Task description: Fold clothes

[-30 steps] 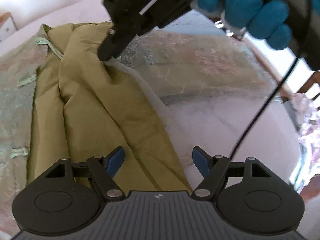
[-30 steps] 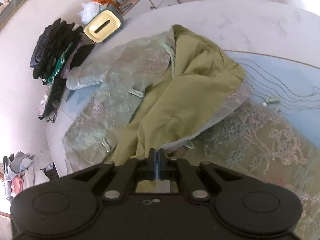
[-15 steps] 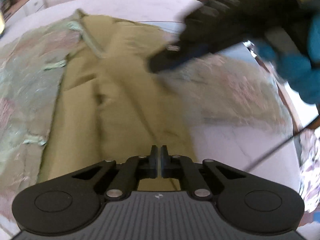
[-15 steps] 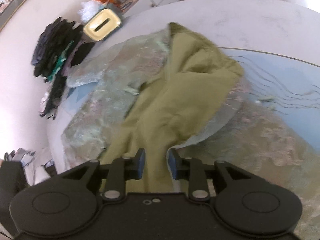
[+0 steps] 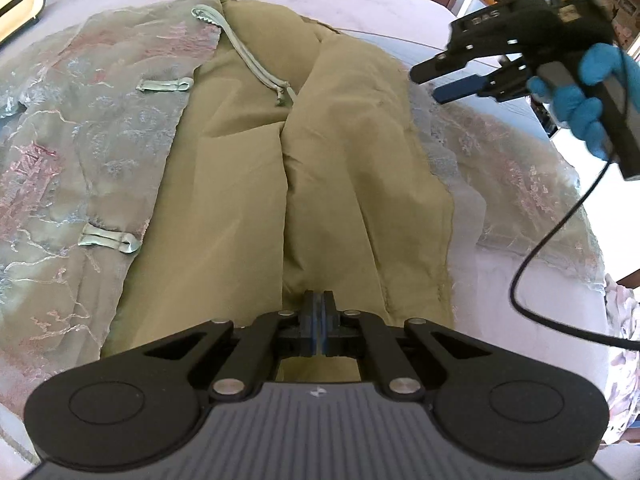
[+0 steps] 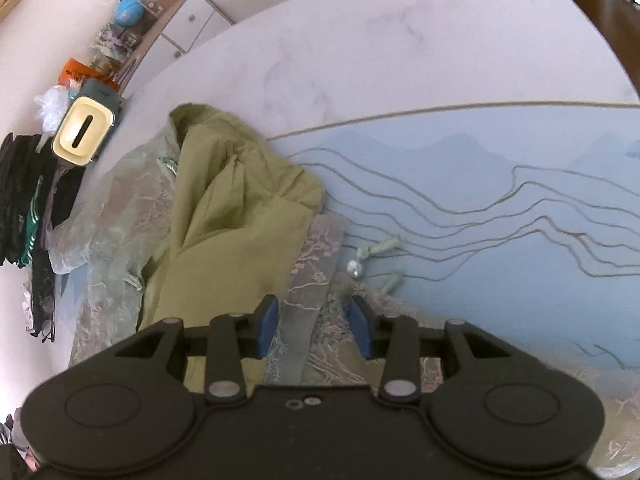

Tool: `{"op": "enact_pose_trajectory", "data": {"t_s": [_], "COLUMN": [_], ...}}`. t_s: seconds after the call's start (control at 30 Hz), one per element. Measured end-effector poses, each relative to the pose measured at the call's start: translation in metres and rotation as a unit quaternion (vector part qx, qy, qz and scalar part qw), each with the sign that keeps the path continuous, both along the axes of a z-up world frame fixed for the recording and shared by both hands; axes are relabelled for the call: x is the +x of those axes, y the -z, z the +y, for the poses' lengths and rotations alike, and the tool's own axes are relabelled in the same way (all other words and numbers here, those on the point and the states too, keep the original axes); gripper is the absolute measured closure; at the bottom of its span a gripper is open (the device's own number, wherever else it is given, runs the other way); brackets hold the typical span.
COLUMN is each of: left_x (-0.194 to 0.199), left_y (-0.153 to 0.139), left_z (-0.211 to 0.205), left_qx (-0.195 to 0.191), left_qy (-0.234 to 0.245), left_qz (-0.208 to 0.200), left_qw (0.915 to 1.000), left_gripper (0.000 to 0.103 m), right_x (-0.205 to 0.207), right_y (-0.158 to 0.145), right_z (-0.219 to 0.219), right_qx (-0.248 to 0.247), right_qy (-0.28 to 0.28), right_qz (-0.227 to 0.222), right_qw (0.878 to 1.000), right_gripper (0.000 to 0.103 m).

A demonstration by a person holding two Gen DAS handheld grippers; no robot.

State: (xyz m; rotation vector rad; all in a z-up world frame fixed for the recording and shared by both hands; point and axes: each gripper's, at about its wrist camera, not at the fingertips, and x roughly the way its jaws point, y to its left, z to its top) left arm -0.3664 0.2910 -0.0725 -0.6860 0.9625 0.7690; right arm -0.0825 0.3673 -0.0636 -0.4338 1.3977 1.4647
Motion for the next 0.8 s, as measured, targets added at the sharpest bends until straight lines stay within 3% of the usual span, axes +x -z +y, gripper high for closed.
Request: {"op": "enact_pose_trajectory", "data": {"t_s": [0.27, 0.47, 0.63, 0.8], "left_x": [-0.005, -0.008, -0.01, -0.02], "left_y": [-0.001, 0.0, 0.002, 0.002], "left_z": [-0.006, -0.003, -0.004, -0.001], "left_qx": [0.0, 0.002, -0.002, -0.009], "left_qy": [0.002, 0.001, 0.004, 0.008], "left_qz": [-0.011, -0.018, -0.023, -0.04], "left_qw": [0.9999, 0.9998, 0.9997, 0.9991], "left_gripper": [0.102, 0.102, 0.102, 0.102], "right_x": [-0.013, -0.015, -0.026, -0.03], "right_y": [-0.008, -0.016, -0.004, -0.003], "right_z": [0.007, 0.012, 0.011, -0.007], "right_qx": [0.025, 0.053, 0.029, 0.027], "right_qy": [-0.003, -0.007, -0.033, -0.056], "right_qz": [-0.011, 0.027, 0.071, 0.081], "right_qw": [1.0, 0.998, 0.997, 0.995], "right_gripper": [0.0, 0.0, 0.0, 0.0]}}
